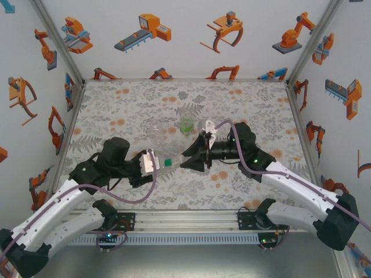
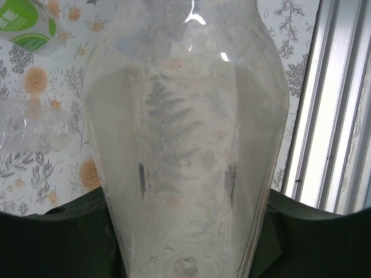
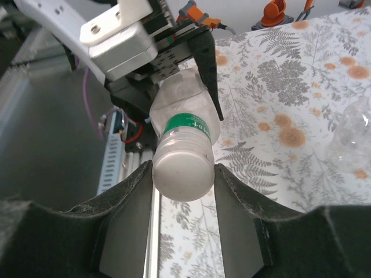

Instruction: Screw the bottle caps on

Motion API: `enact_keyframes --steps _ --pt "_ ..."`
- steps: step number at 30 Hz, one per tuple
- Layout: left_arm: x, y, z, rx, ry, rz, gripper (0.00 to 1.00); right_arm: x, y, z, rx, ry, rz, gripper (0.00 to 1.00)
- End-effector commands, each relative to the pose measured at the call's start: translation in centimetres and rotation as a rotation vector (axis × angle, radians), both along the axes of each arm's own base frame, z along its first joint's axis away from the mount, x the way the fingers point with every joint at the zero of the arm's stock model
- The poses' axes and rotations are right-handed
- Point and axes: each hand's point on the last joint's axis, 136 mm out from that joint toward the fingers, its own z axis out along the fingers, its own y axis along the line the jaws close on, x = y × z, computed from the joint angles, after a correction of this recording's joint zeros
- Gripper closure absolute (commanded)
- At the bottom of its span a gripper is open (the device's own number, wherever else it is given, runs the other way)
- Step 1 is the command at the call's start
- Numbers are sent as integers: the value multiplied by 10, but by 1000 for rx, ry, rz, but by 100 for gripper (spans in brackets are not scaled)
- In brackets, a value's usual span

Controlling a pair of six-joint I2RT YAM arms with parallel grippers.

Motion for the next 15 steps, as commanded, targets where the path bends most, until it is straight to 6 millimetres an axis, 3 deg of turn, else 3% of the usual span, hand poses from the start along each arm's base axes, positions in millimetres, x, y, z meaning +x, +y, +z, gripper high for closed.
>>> enact_keyframes --steps 1,8,15 --pt "2 -14 22 -98 -51 -31 100 16 10 7 60 195 -73 95" --pt "2 -12 25 -98 -67 -31 100 27 13 9 99 418 -121 94" --pt "11 -4 27 -86 -98 37 100 57 9 -19 11 725 -348 89"
